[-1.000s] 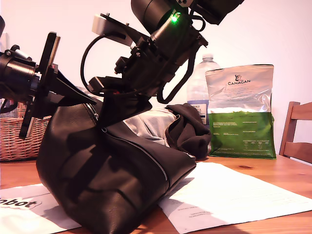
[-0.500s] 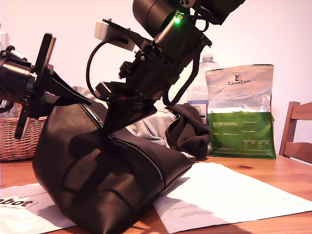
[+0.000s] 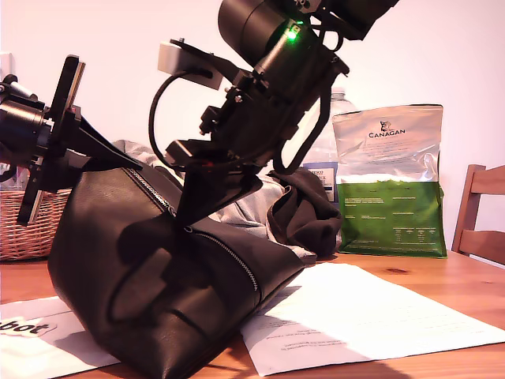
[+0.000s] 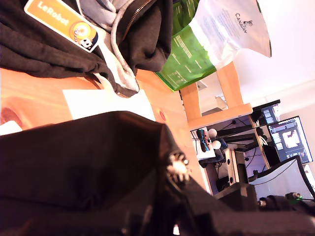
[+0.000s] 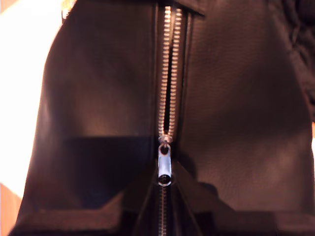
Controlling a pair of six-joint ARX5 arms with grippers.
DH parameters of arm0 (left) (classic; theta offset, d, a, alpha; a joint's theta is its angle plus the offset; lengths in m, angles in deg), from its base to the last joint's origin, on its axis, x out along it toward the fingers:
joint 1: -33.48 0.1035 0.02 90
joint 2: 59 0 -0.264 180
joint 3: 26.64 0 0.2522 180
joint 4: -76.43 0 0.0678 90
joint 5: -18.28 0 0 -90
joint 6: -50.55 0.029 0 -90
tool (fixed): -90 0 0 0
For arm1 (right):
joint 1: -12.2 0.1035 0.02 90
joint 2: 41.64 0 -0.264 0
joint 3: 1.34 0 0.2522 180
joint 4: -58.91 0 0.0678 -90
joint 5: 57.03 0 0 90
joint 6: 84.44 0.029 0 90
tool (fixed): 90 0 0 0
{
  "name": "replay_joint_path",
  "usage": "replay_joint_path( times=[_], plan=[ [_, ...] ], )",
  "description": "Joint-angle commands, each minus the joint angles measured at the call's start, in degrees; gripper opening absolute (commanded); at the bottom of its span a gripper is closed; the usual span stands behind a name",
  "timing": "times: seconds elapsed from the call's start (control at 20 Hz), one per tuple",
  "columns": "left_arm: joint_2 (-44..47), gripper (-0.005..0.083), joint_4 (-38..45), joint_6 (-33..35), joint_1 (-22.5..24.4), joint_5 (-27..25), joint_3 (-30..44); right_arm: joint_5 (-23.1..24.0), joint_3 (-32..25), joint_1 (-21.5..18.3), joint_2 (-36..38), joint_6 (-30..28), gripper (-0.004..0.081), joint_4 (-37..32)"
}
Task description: Open the zipper in the zip bag in front of you
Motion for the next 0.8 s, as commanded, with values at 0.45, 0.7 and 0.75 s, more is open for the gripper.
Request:
replay_joint_path(
  times=[0.45, 0.7, 0.75],
  plan=[
    [0.1, -0.0024, 1.7, 0.6, 1.7, -1.1, 0.1, 0.2, -1.2, -0.3, 0.4, -2.7, -0.0011, 8.4],
    [0.1, -0.0024, 1.7, 0.9, 2.0, -1.1, 0.1, 0.2, -1.2, -1.0, 0.4, -2.7, -0.0011, 11.9],
    [0.1, -0.0024, 1.7, 0.9, 2.1, -1.1, 0.1, 0.2, -1.2, -1.3, 0.4, -2.7, -0.0011, 12.5]
  ],
)
